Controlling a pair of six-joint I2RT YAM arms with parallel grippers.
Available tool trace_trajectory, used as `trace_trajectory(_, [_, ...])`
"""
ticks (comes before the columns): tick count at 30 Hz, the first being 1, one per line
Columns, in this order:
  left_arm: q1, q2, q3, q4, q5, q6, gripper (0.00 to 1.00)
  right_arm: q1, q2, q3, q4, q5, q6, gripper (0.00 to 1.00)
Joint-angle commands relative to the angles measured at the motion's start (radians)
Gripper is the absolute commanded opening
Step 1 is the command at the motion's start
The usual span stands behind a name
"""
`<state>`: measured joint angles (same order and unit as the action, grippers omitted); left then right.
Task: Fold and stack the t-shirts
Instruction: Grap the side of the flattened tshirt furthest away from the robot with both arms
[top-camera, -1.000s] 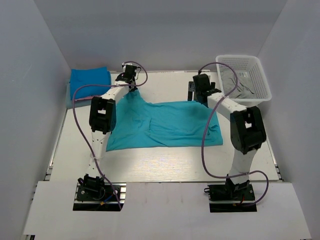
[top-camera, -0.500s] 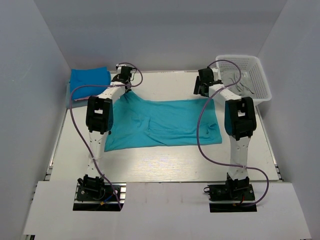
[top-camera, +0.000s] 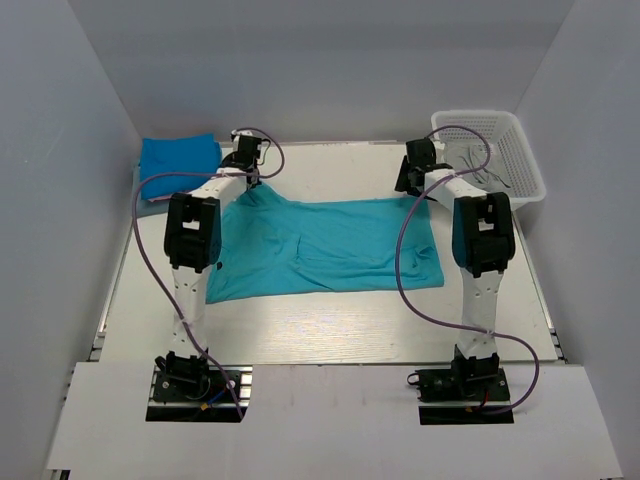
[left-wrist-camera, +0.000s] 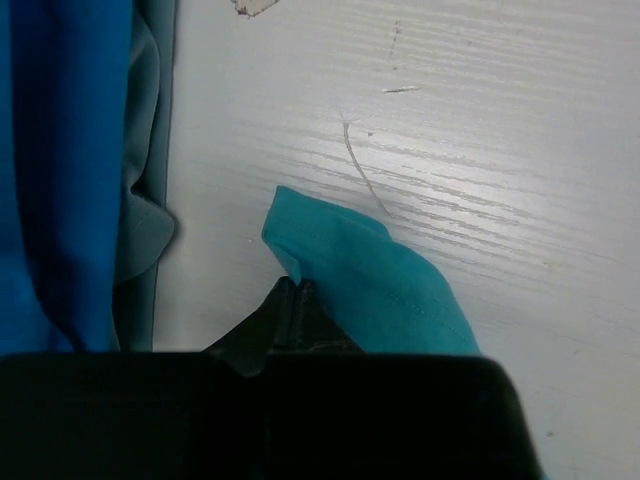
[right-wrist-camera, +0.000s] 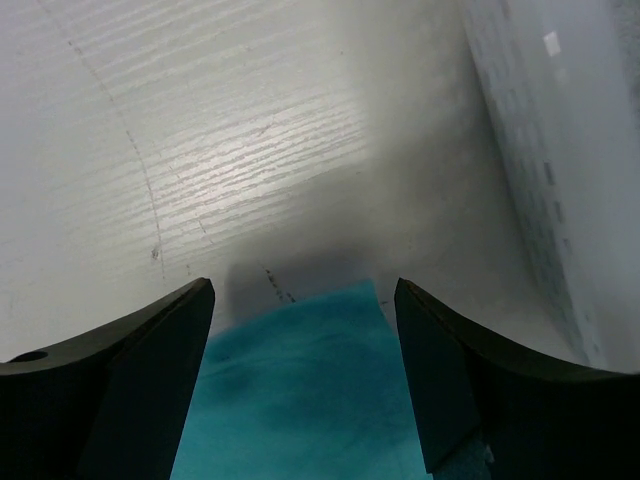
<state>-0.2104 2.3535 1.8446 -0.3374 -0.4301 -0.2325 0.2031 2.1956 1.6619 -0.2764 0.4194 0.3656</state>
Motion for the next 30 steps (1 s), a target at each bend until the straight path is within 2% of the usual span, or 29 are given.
trace_trajectory(1, [0.008,-0.111,-0.002,0.035,0.016,0.007,0.00,-0.010,0.023,0.027,0.002,-0.050,0.032,0.78])
trace_trajectory(5, [0.008,-0.131,-0.014,0.026,0.016,-0.002,0.00,-0.011,0.004,-0.031,-0.026,-0.050,0.056,0.77])
trace_trajectory(9, [0.008,-0.142,-0.027,0.037,0.025,-0.011,0.00,-0.011,0.003,-0.051,-0.012,-0.054,0.059,0.66])
trace_trajectory(13, [0.008,-0.177,-0.050,0.058,0.025,-0.011,0.00,-0.010,0.001,-0.034,-0.017,-0.028,0.061,0.37])
trace_trajectory(15, [0.008,-0.189,-0.076,0.069,0.025,-0.002,0.00,-0.008,-0.011,-0.040,-0.001,-0.024,0.059,0.26])
trace_trajectory(16, [0.008,-0.203,-0.076,0.069,0.025,0.007,0.00,-0.010,-0.014,-0.044,0.002,-0.019,0.056,0.15])
trace_trajectory(19, [-0.012,-0.230,-0.122,0.078,0.005,0.007,0.00,-0.004,-0.045,-0.063,0.014,-0.007,0.059,0.07])
trace_trajectory(20, [-0.012,-0.262,-0.155,0.078,0.005,-0.002,0.00,-0.004,-0.059,-0.071,0.031,0.005,0.056,0.01])
trace_trajectory(30, [-0.021,-0.586,-0.522,0.155,0.037,-0.169,0.00,0.028,-0.270,-0.321,0.177,-0.037,-0.004,0.00])
